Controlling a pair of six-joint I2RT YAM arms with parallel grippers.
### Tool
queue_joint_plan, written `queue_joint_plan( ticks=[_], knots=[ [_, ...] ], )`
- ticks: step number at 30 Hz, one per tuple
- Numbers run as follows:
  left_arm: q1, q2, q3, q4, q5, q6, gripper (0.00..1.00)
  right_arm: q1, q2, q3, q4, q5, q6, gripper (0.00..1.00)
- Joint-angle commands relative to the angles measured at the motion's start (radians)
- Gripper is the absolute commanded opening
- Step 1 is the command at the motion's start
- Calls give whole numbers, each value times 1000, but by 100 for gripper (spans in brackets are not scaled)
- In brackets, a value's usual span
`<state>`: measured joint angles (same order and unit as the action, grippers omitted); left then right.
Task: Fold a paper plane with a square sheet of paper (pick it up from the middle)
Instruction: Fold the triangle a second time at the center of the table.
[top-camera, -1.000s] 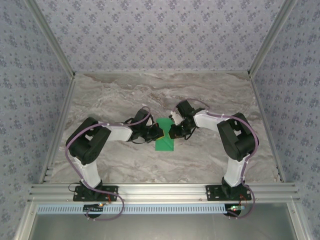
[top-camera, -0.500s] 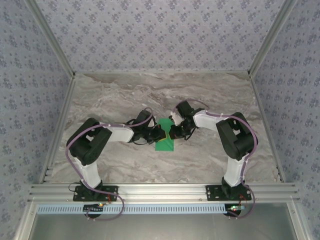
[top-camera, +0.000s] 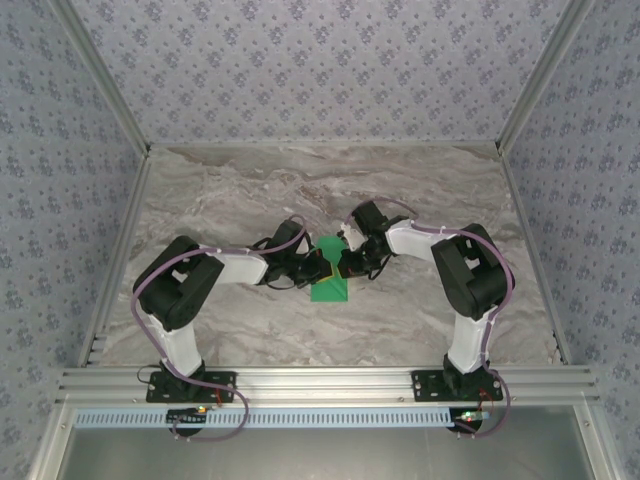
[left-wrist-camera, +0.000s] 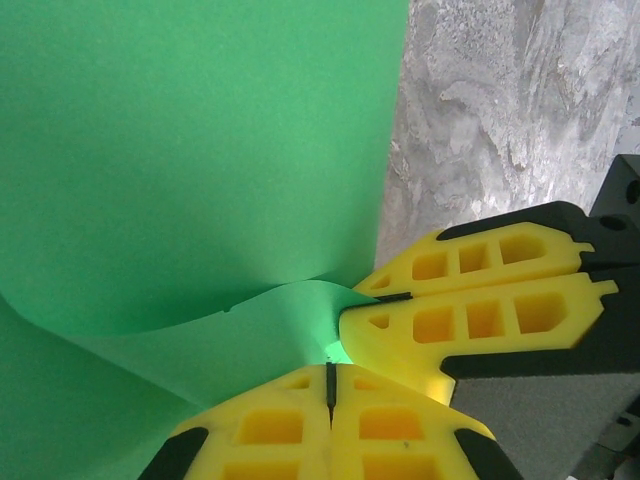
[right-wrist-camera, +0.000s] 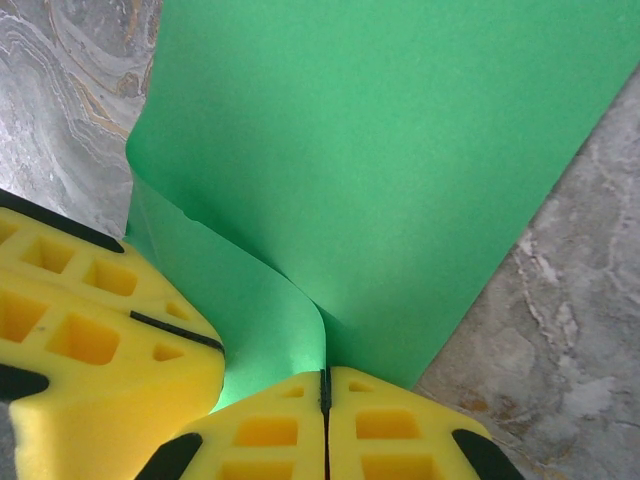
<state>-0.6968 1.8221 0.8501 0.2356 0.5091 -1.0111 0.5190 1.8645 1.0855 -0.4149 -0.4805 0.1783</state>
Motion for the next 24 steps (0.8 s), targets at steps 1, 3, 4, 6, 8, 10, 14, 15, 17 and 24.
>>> queue_joint_plan(
  ticks=[1,3,4,6,8,10,14,15,17,24],
  knots=[
    [-7,-7,22,-3,14,17,0,-7,17,24,-10,29,-8,8],
    [-6,-5,23,-2,14,17,0,-5,20,25,-11,34,-8,8],
    [-7,-3,22,-3,15,17,0,-5,21,25,-12,38,-7,8],
    [-7,-1,24,-2,17,17,0,-5,22,25,-15,45,-5,8],
    [-7,-4,24,0,17,17,0,-5,22,29,-15,46,-5,8],
    [-6,-9,24,1,20,17,0,-5,21,28,-12,45,-6,7],
    [-6,-25,23,1,16,19,0,-5,15,30,-10,40,-10,7],
    [-6,-27,22,-3,14,20,0,-5,15,30,-11,40,-9,7],
    [-6,-29,23,-5,14,22,0,-6,12,30,-11,41,-12,7],
    [-6,-37,23,-1,14,23,0,-5,-17,18,-11,39,-17,6]
  ],
)
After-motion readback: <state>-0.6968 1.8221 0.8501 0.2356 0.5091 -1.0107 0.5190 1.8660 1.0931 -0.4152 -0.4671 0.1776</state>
